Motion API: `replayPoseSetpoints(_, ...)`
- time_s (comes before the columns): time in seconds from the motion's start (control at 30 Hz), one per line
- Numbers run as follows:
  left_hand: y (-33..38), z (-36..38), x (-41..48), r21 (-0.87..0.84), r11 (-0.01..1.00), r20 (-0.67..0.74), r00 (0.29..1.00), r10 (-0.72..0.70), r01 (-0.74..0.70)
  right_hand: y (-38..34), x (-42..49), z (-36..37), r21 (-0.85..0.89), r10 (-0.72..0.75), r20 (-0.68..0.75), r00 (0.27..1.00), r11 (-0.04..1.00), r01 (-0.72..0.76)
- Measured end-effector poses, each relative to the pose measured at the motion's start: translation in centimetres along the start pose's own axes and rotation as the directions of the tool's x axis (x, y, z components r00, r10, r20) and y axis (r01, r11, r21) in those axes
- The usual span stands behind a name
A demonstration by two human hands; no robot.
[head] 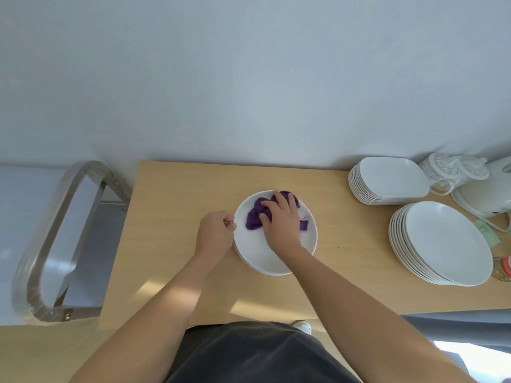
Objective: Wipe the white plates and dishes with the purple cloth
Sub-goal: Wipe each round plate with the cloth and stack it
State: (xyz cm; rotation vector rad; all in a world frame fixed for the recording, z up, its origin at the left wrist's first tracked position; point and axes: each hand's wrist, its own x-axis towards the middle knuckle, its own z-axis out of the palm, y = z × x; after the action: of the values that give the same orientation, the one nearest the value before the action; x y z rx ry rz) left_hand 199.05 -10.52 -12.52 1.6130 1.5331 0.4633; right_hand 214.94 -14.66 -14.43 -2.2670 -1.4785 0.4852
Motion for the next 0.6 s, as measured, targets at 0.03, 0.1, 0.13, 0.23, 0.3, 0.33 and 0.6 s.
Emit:
replayPoseSetpoints(0.03,0.0,0.0,0.0,-0.002,1.000,-0.002,1.000,0.001,-0.001,-0.6,-0.2,0.6,0.050,-0.036,0.010,0.999,0.998,0.036)
replayPoseSetpoints(0.1,0.0,0.0,0.0,-0.013,1.000,-0.002,1.000,-0.010,0.010,-1.2,-1.1,1.4,0.098,-0.118,0.044,0.992,0.989,0.114)
replayPoseSetpoints(0.13,0.0,0.1,0.1,-0.019,1.000,-0.003,1.000,-0.020,0.020,-1.4,-1.7,1.5,0.117,-0.149,0.062,0.987,0.983,0.141)
replayPoseSetpoints(0.23,-0.2,0.3,0.2,-0.023,0.999,-0.014,0.999,-0.044,0.044,-0.7,-3.8,0.1,0.228,-0.227,0.166,0.960,0.955,0.187)
replayPoseSetpoints(0.3,-0.2,0.3,0.3,-0.029,0.998,-0.017,0.998,-0.056,0.055,0.8,-5.5,-1.2,0.213,-0.277,0.266,0.923,0.951,0.224)
replayPoseSetpoints(0.33,-0.2,0.4,0.2,-0.034,0.998,-0.018,0.998,-0.057,0.056,1.9,-6.3,-1.9,0.149,-0.276,0.298,0.914,0.959,0.241)
replayPoseSetpoints(0.6,0.0,0.3,0.1,-0.038,0.998,-0.010,0.999,-0.041,0.041,6.9,-4.3,-3.9,-0.289,-0.187,-0.063,0.980,0.944,0.161)
